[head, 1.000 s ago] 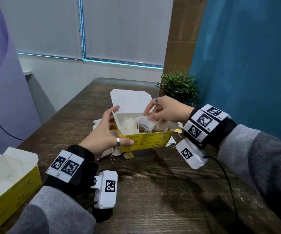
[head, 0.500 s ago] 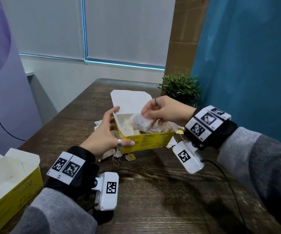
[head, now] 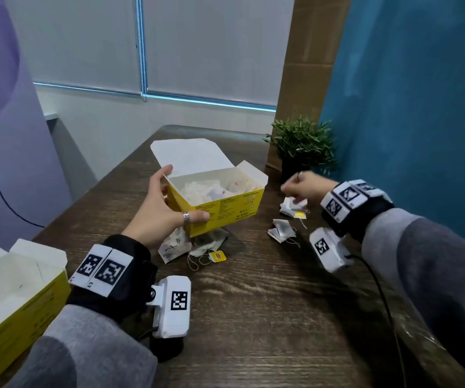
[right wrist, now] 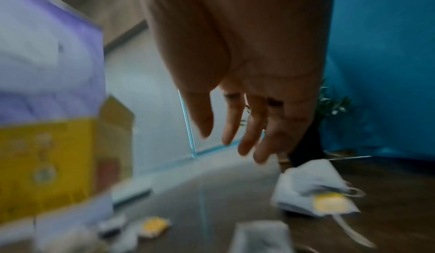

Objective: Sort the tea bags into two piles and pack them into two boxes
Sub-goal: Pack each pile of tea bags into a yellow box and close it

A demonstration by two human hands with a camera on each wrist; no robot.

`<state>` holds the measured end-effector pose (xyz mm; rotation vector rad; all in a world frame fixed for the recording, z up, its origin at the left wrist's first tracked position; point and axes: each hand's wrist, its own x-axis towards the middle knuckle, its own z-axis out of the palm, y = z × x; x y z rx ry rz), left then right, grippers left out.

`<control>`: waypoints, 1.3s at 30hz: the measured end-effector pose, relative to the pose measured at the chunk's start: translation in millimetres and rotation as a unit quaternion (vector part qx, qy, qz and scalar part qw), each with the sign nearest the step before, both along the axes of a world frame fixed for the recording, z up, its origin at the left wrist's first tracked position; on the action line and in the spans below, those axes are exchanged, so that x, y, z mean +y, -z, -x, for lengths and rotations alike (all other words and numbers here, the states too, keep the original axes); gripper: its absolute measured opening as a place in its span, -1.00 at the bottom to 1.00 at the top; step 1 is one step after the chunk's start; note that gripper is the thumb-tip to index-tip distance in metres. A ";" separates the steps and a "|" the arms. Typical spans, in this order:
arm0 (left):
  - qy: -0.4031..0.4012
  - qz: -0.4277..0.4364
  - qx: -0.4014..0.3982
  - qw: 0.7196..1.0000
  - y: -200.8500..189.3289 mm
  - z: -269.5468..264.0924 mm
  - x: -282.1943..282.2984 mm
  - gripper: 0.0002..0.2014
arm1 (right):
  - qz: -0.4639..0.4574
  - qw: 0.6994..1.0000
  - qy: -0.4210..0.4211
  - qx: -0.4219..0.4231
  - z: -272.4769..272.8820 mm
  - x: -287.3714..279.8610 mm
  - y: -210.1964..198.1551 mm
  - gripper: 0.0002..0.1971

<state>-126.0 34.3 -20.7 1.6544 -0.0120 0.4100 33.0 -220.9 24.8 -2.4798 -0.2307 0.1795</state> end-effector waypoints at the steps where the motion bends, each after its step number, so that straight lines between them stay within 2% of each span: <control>1: -0.004 -0.003 0.003 1.000 1.0 -0.6 0.7 0.06 | 0.084 0.996 -0.022 0.034 -6.2 -3.7 14.8 -0.76; 2: -0.004 -0.004 0.005 1.000 1.8 -1.2 0.9 0.06 | 0.134 0.989 -0.035 0.059 -10.1 -5.3 28.1 -0.69; 4: -0.002 -0.004 0.010 1.000 3.5 -1.7 0.7 0.07 | 0.114 0.988 -0.016 0.104 -11.0 -5.8 46.0 -0.64; 7: 0.000 -0.007 0.013 1.000 5.2 -2.5 0.6 0.08 | 0.122 0.985 -0.007 0.120 -6.8 -1.8 54.7 -0.57; 10: -0.001 -0.006 0.016 1.000 6.1 -3.5 1.2 0.08 | 0.147 0.979 -0.033 0.140 -8.5 -0.4 55.4 -0.65; 12: 0.000 -0.010 0.019 1.000 5.9 -3.3 1.3 0.09 | 0.186 0.971 -0.057 0.137 -9.9 -2.0 56.3 -0.68; 14: -0.001 -0.011 0.023 1.000 5.8 -3.1 1.8 0.09 | 0.239 0.962 -0.091 0.096 -10.7 -3.4 55.5 -0.66; 16: -0.001 -0.010 0.026 1.000 6.0 -2.9 2.3 0.09 | 0.237 0.960 -0.126 0.081 -8.4 -2.8 57.0 -0.68; 18: -0.001 -0.008 0.030 1.000 6.3 -2.9 2.3 0.10 | 0.224 0.959 -0.143 0.102 -9.0 -3.2 59.4 -0.64; 19: 0.000 -0.008 0.032 0.999 6.5 -2.8 1.9 0.10 | 0.234 0.955 -0.148 0.107 -9.9 -4.3 59.5 -0.56; 22: -0.003 0.000 0.039 0.999 7.9 -3.7 2.1 0.09 | 0.280 0.940 -0.167 0.097 -25.0 -11.6 62.8 0.01; 23: -0.001 0.004 0.040 0.999 8.2 -3.6 2.1 0.09 | 0.273 0.941 -0.173 0.098 -26.0 -13.3 60.0 0.06; 24: 0.000 0.006 0.040 0.999 8.4 -3.9 2.3 0.09 | 0.255 0.947 -0.166 0.104 -28.8 -16.3 55.6 -0.01; 27: 0.000 0.003 0.039 0.999 8.9 -4.0 2.4 0.08 | 0.166 0.976 -0.106 0.089 -34.2 -25.4 34.5 -0.52; 28: -0.001 0.006 0.039 0.999 9.4 -4.1 2.3 0.08 | 0.139 0.985 -0.080 0.069 -42.5 -30.1 30.6 -0.61; 30: -0.004 0.006 0.041 0.999 10.8 -5.1 2.8 0.08 | 0.094 0.994 -0.029 0.046 -59.1 -37.2 27.0 -0.64; 33: 0.002 0.012 0.044 0.999 13.8 -6.4 4.2 0.20 | 0.038 0.996 0.065 0.038 -75.9 -40.1 30.4 -0.60; 35: 0.009 0.014 0.048 0.999 14.8 -6.7 3.8 0.26 | 0.063 0.993 0.090 0.032 -82.4 -36.4 35.6 -0.64; 37: 0.010 0.012 0.049 0.999 14.6 -7.2 3.1 0.22 | 0.115 0.988 0.105 0.020 -84.4 -31.9 42.8 -0.65; 39: 0.013 0.008 0.049 0.999 14.6 -7.2 3.2 0.19 | 0.181 0.978 0.102 0.017 -82.0 -28.3 46.4 -0.55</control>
